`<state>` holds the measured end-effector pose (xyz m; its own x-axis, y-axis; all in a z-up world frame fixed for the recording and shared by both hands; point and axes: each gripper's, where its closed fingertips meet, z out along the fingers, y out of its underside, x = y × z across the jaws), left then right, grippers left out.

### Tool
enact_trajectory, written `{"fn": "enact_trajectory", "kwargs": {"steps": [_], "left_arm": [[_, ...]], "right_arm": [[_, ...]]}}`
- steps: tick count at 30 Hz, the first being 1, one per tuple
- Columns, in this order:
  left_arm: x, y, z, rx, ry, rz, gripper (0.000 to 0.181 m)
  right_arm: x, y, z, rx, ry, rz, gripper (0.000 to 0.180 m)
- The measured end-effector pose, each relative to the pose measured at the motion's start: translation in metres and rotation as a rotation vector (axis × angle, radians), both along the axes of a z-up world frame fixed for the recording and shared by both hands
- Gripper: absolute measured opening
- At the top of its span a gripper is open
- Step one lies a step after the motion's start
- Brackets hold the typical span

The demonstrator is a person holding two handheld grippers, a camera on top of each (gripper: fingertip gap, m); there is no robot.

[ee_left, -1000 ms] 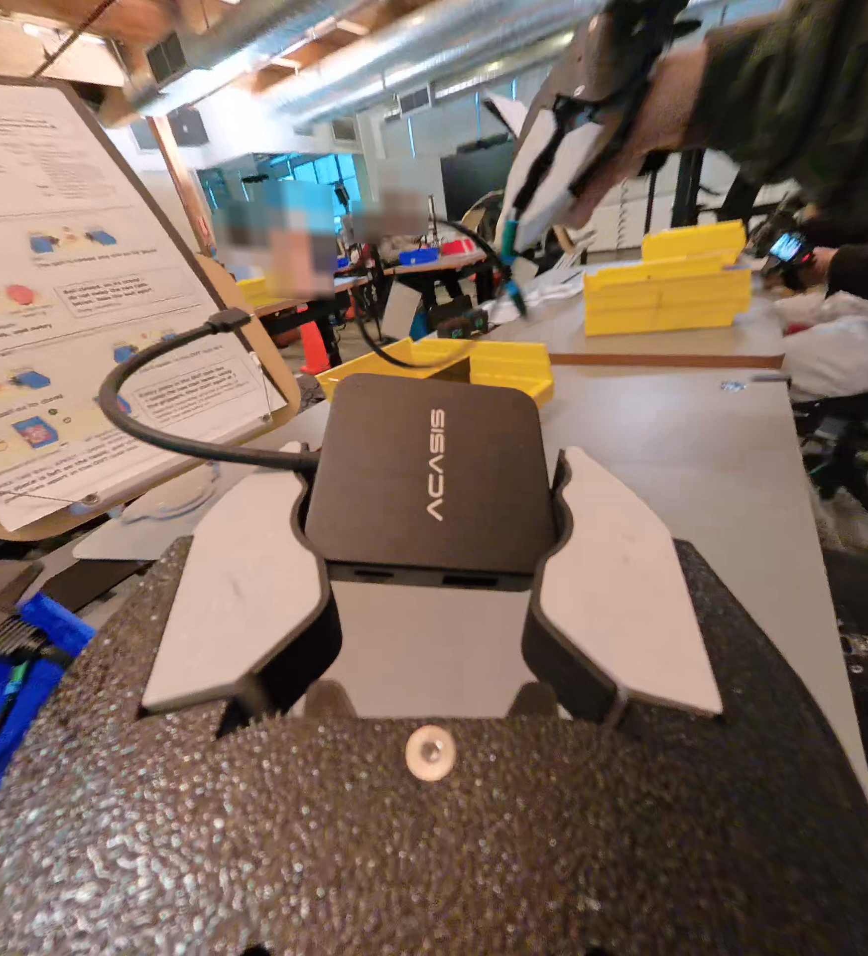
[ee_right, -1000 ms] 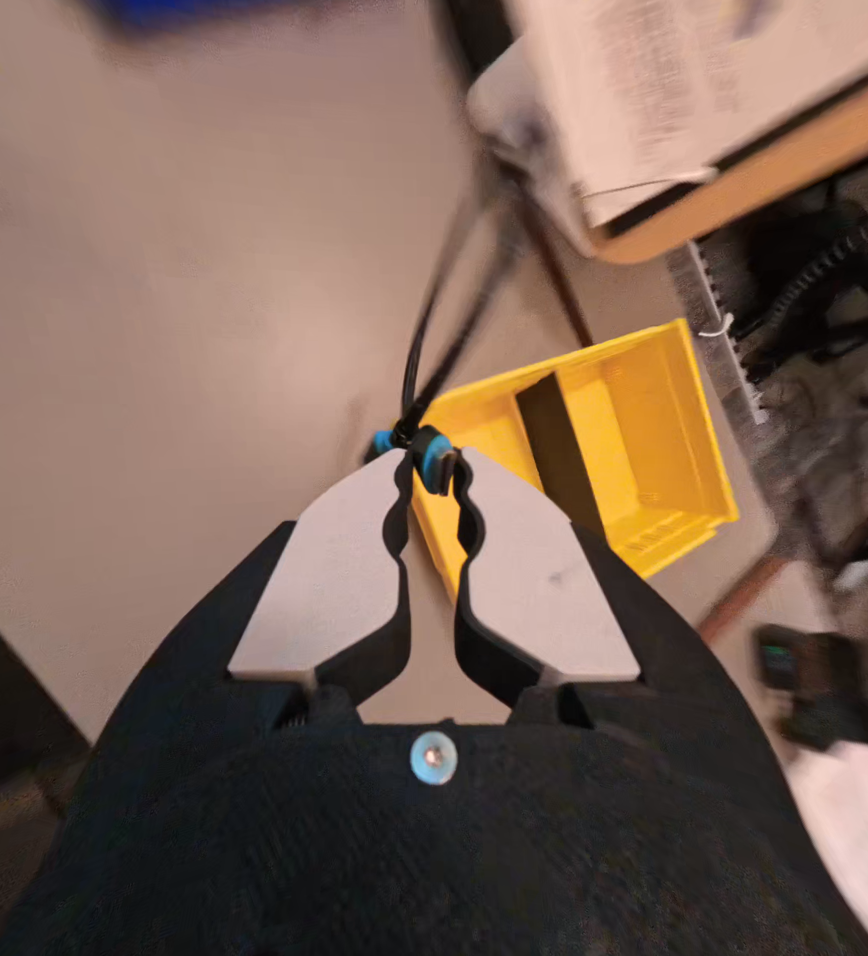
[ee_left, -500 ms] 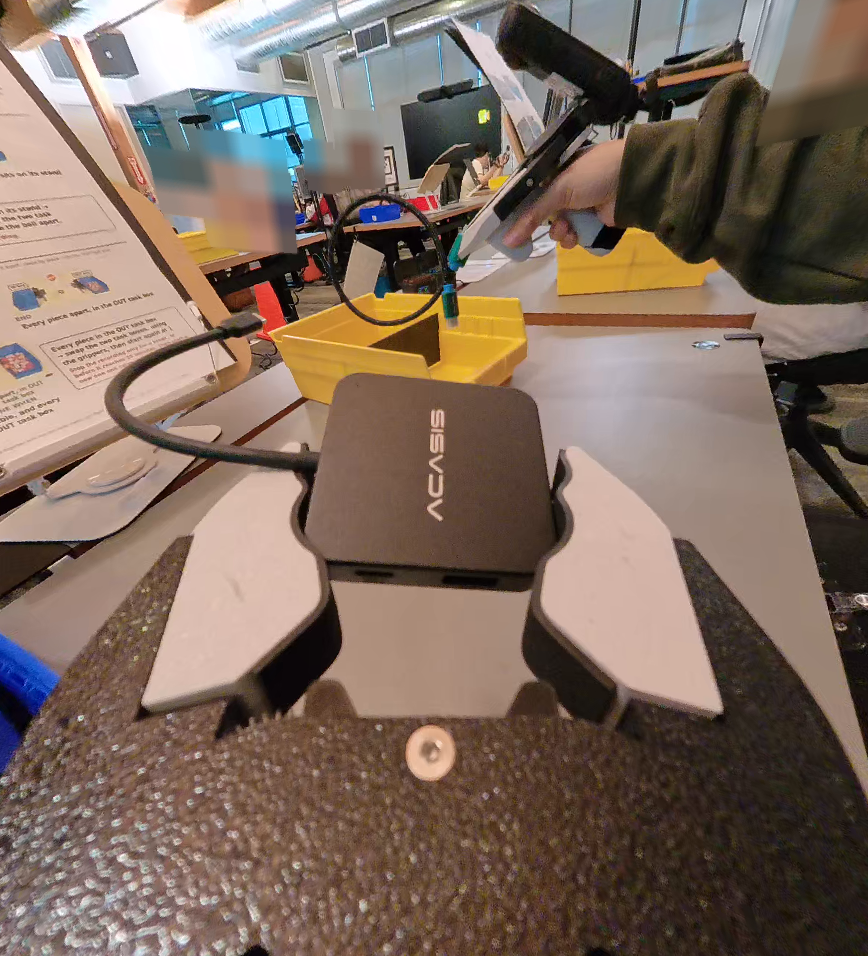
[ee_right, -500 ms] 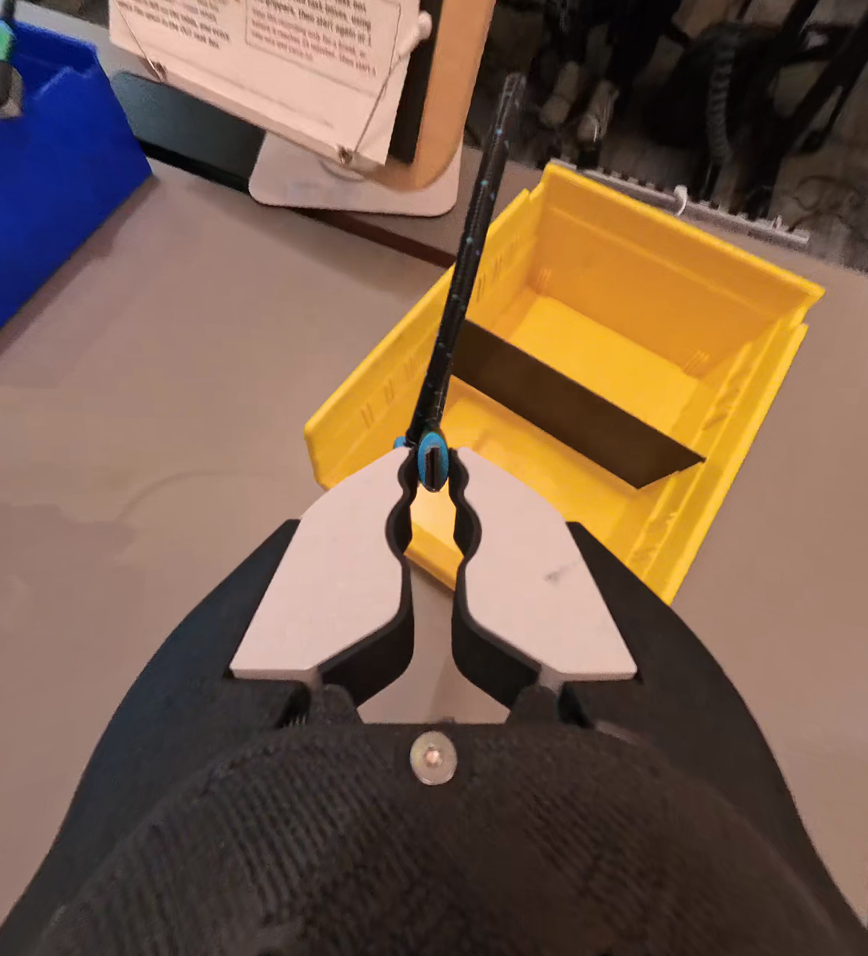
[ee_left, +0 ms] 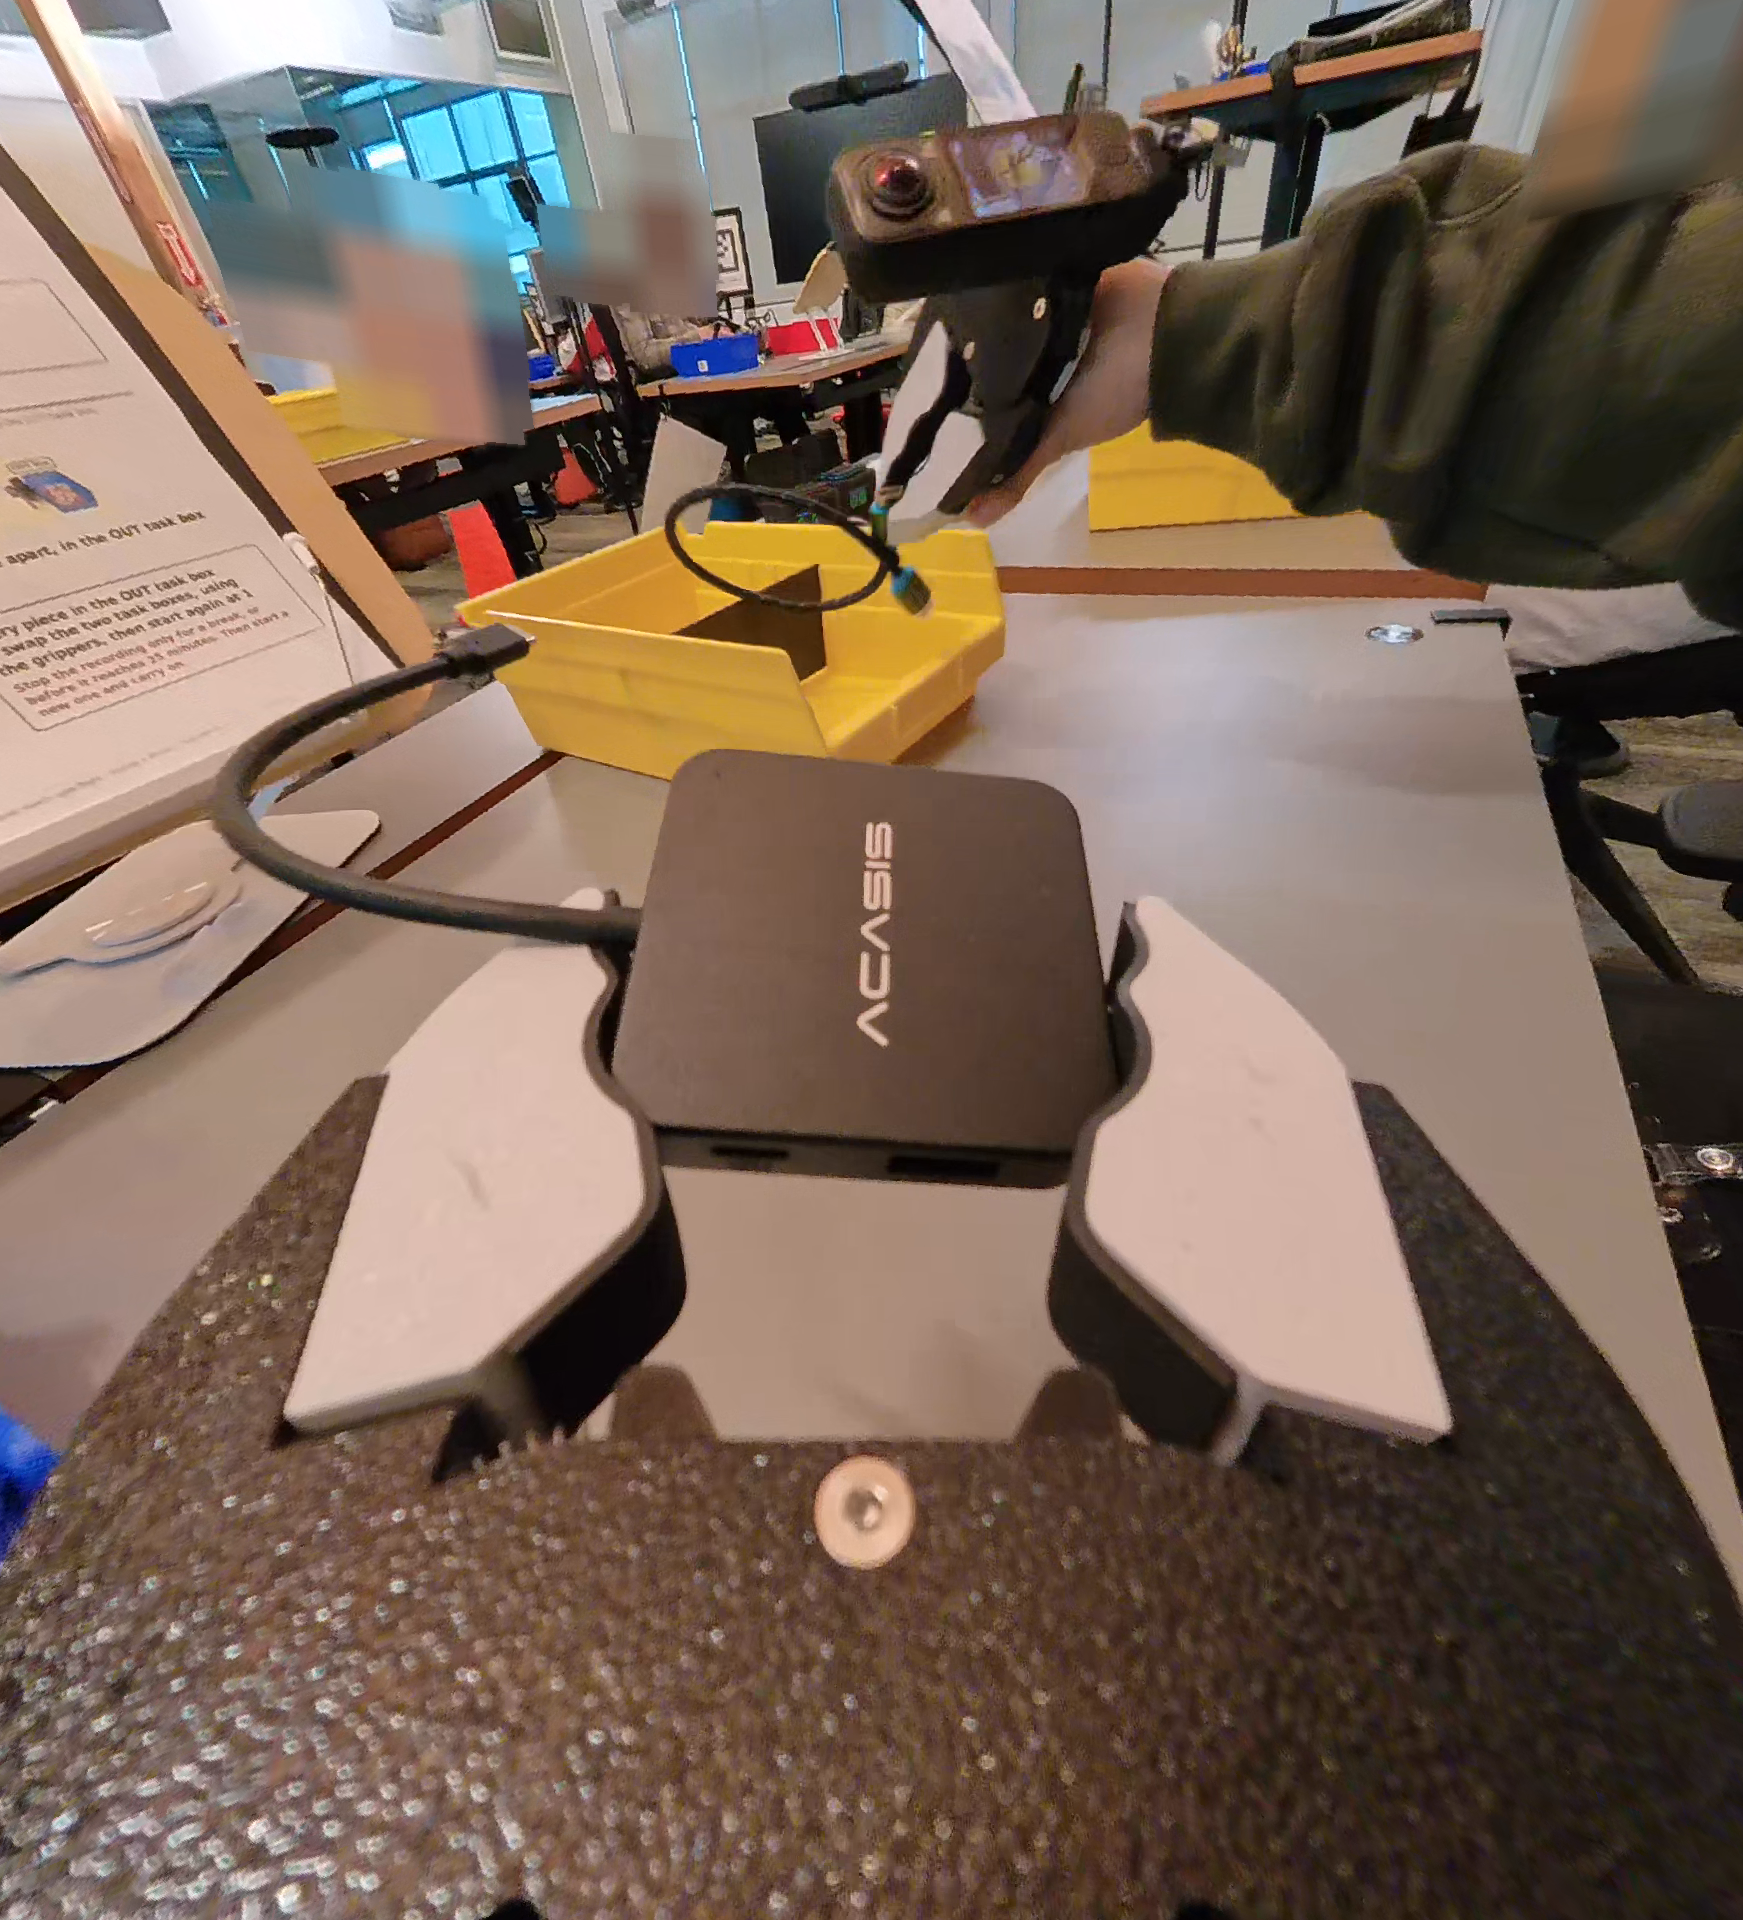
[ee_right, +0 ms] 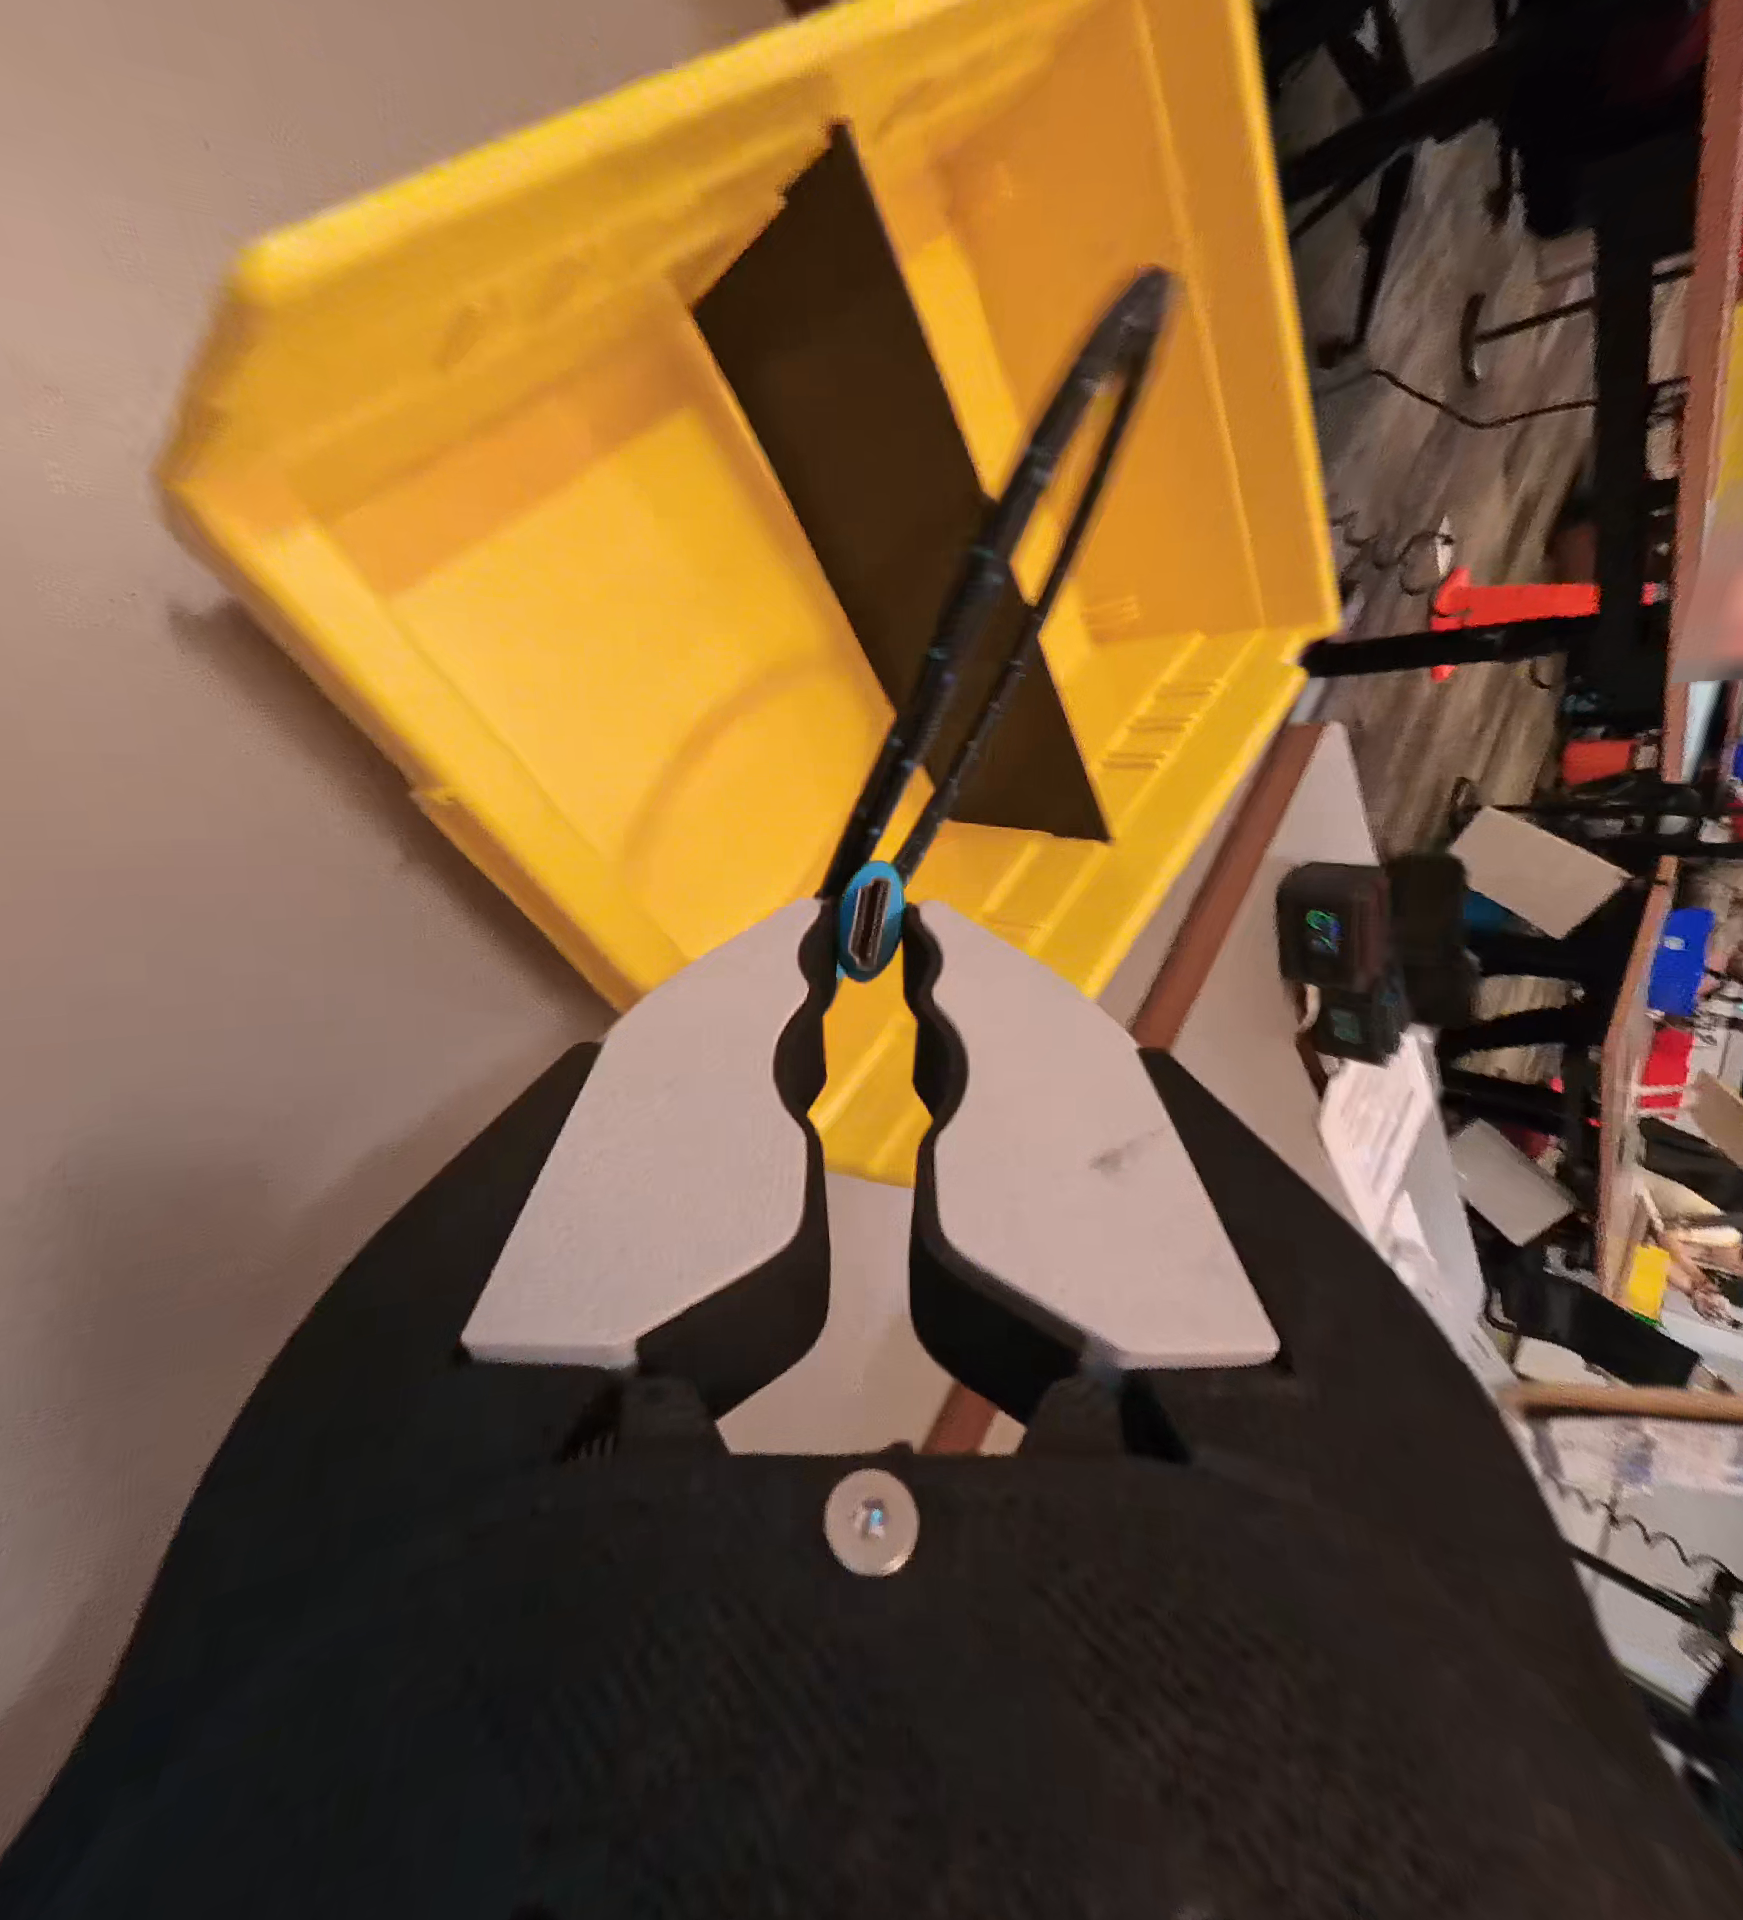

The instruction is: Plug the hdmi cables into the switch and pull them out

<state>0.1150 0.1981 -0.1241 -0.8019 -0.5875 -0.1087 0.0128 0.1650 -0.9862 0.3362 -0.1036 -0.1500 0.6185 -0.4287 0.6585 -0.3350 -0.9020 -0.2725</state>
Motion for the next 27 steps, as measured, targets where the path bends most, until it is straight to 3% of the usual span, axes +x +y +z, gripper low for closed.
{"fn": "enact_trajectory", "kwargs": {"steps": [6,12,16,19,21,27], "left_arm": [[0.000,-0.007,-0.007,0.012,0.013,-0.019,0.087],[0.001,-0.009,-0.011,0.014,0.027,-0.023,0.087],[0.003,-0.007,-0.013,0.013,0.037,-0.017,0.087],[0.004,-0.006,-0.014,0.012,0.042,-0.011,0.087],[0.003,-0.007,-0.013,0.011,0.036,-0.016,0.087],[-0.006,-0.019,-0.018,0.035,0.026,-0.096,0.087]], "right_arm": [[-0.002,0.039,-0.043,0.205,0.071,0.078,0.033],[-0.007,0.062,-0.032,0.526,0.050,0.134,0.046],[0.000,0.043,-0.019,0.508,-0.067,0.082,0.043],[-0.016,0.054,-0.012,0.580,-0.034,0.092,0.042],[-0.045,0.088,0.003,0.699,-0.010,0.219,0.044],[-0.201,0.218,0.043,0.923,0.092,0.921,0.060]]}}
